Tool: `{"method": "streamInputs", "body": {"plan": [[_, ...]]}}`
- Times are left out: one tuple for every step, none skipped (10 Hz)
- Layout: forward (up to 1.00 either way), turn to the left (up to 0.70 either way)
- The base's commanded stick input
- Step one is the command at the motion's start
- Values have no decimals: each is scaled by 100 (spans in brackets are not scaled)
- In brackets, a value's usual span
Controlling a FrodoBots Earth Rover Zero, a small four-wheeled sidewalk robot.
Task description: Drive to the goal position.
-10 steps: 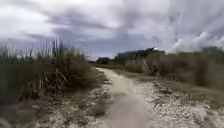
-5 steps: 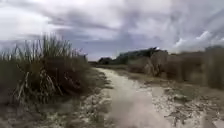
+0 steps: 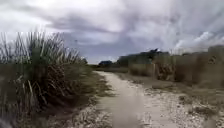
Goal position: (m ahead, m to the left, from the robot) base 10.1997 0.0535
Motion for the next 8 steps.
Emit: {"method": "streamInputs", "body": {"plan": [[85,0],[85,0],[85,-30],[85,-34],[85,-34],[85,-34],[85,-34],[85,-34]]}}
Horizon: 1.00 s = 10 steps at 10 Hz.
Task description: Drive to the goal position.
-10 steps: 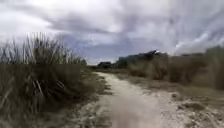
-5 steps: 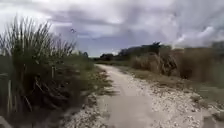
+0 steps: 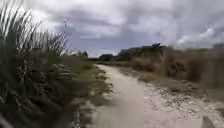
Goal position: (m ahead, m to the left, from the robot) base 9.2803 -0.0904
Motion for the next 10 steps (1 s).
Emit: {"method": "streamInputs", "body": {"plan": [[85,-34],[85,0],[85,0],[85,0],[85,0],[85,0],[85,0],[85,0],[85,0],[85,0]]}}
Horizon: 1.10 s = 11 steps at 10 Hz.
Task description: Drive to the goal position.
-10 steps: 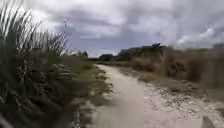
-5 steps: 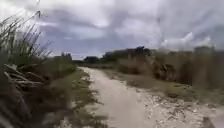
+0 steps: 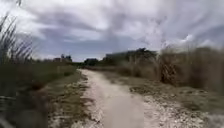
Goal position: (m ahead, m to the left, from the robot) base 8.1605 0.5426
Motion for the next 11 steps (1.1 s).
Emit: {"method": "streamInputs", "body": {"plan": [[85,0],[85,0],[85,0],[85,0],[85,0],[85,0],[85,0],[85,0],[85,0],[85,0],[85,0]]}}
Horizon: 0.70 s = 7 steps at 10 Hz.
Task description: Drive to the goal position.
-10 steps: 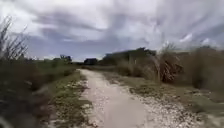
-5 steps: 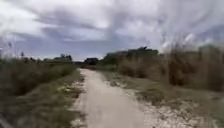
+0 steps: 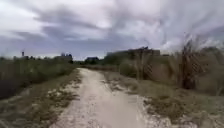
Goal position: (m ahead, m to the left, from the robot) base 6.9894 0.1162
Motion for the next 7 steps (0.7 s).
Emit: {"method": "streamInputs", "body": {"plan": [[85,0],[85,0],[85,0],[85,0],[85,0],[85,0],[85,34]]}}
